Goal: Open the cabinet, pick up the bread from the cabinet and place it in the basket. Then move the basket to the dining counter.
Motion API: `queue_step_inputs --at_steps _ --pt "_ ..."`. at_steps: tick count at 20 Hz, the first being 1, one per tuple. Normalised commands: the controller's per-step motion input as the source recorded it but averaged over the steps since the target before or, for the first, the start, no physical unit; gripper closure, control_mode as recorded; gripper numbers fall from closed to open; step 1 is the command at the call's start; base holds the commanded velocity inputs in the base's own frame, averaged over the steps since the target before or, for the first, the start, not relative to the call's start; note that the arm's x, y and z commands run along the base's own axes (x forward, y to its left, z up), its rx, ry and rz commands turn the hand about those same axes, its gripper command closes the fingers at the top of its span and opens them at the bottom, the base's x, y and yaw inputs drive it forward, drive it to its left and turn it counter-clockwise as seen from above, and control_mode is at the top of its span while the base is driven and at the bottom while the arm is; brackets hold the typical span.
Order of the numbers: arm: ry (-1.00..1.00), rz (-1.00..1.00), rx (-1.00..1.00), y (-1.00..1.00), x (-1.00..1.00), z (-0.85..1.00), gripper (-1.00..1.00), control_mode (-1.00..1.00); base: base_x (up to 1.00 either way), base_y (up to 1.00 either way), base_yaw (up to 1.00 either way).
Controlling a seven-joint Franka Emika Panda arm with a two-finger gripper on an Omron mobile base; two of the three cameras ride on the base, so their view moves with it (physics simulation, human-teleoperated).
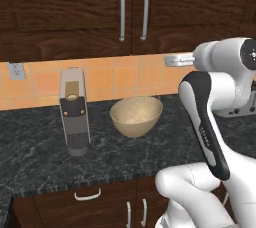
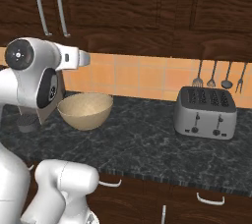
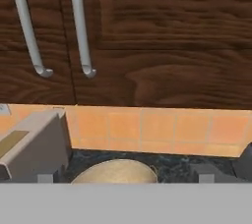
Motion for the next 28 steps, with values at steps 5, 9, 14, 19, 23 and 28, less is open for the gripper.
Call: queue_step_inputs --at_steps 5,9,14,19,23,28 --pt "-0.29 -0.11 0.07 0.08 0.06 0.21 -1.0 -1.0 0.0 0.0 0.0" --pt "-0.21 -0.12 0.03 0.13 0.07 0.16 -1.0 -1.0 0.0 0.0 0.0" --pt "-0.17 -0.1 0.01 0.24 0.0 0.4 -1.0 -1.0 0.0 0.0 0.0" --pt "-0.16 0.02 0.0 0.31 0.27 0.23 -1.0 -1.0 0.0 0.0 0.0" --pt "-0.01 0.02 0.0 0.29 0.88 0.0 -1.0 -1.0 0.0 0.0 0.0" --pt "-0.06 0.0 -0.01 0.42 0.83 0.03 -1.0 -1.0 0.0 0.0 0.0"
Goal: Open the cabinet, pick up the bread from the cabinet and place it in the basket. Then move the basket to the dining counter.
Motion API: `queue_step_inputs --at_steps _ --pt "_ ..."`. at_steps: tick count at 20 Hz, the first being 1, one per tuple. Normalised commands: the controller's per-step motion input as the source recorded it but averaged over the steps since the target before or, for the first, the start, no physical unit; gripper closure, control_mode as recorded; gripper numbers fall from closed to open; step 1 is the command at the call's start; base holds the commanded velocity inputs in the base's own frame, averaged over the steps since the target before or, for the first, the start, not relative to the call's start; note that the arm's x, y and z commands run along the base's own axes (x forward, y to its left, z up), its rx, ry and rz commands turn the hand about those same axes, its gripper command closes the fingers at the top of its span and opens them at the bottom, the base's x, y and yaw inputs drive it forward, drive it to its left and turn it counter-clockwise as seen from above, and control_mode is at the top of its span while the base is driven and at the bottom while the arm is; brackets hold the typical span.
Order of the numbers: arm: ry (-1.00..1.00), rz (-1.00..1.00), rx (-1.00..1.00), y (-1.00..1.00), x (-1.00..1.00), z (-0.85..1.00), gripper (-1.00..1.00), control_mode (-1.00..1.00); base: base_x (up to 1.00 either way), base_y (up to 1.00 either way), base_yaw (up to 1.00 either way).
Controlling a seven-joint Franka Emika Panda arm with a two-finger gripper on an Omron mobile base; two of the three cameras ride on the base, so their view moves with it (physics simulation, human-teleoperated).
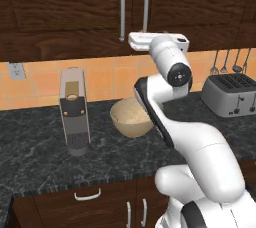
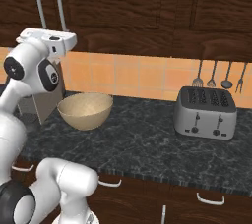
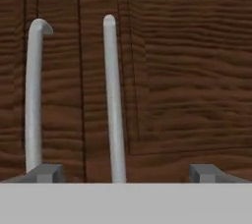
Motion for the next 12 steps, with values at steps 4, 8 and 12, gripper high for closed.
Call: queue_step_inputs --at_steps 4,8,12 --pt "-0.14 0.0 -0.01 0.16 0.38 0.04 -1.0 -1.0 0.0 0.0 0.0" --pt "-0.06 0.0 0.0 0.0 0.48 0.03 -1.0 -1.0 0.0 0.0 0.0" --pt "0.0 0.0 0.0 0.0 0.46 0.0 -1.0 -1.0 0.0 0.0 0.0"
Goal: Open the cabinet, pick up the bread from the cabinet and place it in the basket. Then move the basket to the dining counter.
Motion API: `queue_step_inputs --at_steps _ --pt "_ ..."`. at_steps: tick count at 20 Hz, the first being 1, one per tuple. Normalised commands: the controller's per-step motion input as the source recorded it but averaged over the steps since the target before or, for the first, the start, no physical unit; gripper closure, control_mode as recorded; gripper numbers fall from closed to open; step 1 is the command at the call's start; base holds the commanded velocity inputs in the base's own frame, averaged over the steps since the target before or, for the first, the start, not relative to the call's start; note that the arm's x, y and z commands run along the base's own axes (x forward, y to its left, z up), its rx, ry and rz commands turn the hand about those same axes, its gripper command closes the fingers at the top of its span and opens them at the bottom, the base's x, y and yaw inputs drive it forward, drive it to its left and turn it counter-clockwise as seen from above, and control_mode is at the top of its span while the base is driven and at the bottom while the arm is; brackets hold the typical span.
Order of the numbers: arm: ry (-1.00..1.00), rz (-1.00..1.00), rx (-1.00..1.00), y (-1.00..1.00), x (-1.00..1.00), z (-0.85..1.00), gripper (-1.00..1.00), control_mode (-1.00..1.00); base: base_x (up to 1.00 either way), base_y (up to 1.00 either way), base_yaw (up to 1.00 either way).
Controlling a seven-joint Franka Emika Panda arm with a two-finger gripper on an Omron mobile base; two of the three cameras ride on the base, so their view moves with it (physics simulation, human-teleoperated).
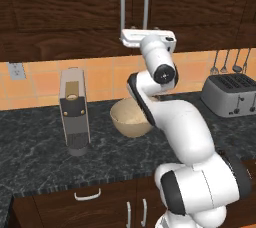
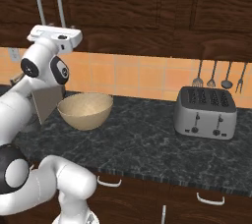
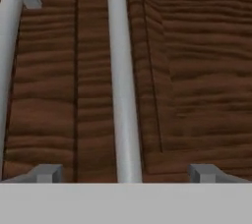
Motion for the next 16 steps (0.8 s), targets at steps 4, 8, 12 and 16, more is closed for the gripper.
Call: queue_step_inputs --at_steps 4,8,12,16 --pt "0.0 0.0 0.0 0.0 0.45 0.0 -1.0 -1.0 0.0 0.0 0.0" --pt "0.0 0.0 0.0 0.0 0.36 0.0 -1.0 -1.0 0.0 0.0 0.0" --pt "0.0 0.0 0.0 0.0 0.02 0.0 1.0 -1.0 0.0 0.0 0.0" --pt "0.0 0.0 0.0 0.0 0.0 0.0 1.0 -1.0 0.0 0.0 0.0"
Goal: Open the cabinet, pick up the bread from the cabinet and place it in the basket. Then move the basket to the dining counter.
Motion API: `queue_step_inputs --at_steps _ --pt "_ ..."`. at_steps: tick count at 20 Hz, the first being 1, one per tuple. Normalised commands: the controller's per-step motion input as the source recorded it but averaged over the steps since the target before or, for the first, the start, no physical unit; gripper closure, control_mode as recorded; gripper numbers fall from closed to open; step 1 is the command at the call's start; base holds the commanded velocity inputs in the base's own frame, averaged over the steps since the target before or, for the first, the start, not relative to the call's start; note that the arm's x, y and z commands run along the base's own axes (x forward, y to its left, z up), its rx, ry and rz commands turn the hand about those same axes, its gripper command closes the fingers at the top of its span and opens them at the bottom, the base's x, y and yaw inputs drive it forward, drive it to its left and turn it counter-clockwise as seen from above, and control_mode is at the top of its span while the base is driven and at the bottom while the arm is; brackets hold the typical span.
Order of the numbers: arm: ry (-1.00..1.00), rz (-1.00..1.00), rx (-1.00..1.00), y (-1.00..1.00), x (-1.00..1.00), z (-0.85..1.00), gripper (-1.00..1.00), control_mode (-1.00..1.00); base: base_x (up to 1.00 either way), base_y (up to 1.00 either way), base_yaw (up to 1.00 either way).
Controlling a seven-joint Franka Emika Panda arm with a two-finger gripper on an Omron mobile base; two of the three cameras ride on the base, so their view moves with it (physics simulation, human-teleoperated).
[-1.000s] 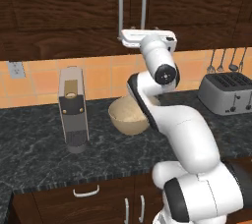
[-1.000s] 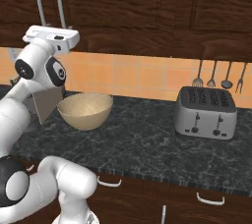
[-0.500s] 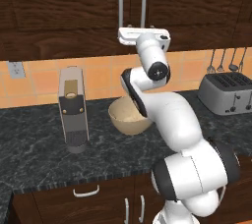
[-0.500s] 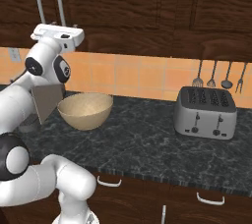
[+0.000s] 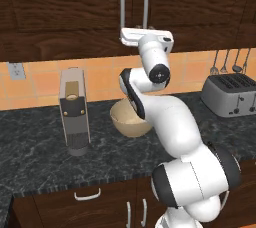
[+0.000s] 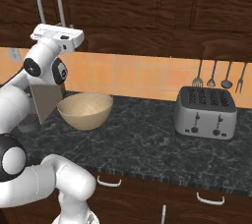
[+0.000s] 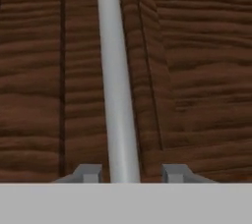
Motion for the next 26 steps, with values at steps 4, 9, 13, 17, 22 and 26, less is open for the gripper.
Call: queue_step_inputs --at_steps 4,9,13,17,22,26 --pt "0.0 0.0 0.0 0.0 -0.13 0.0 1.0 -1.0 0.0 0.0 0.0" --pt "0.0 -0.01 -0.01 -0.02 -0.69 0.19 1.0 -1.0 0.0 0.0 0.0" --pt "0.05 -0.03 -0.03 -0.11 -0.76 0.28 1.0 -1.0 0.0 0.0 0.0" --pt "0.07 0.0 -0.02 -0.19 -0.61 0.28 1.0 -1.0 0.0 0.0 0.0" --pt "0.09 0.0 -0.01 -0.31 -0.73 0.31 1.0 -1.0 0.0 0.0 0.0" --pt "0.11 0.0 0.0 -0.47 -0.86 0.31 1.0 -1.0 0.0 0.0 0.0"
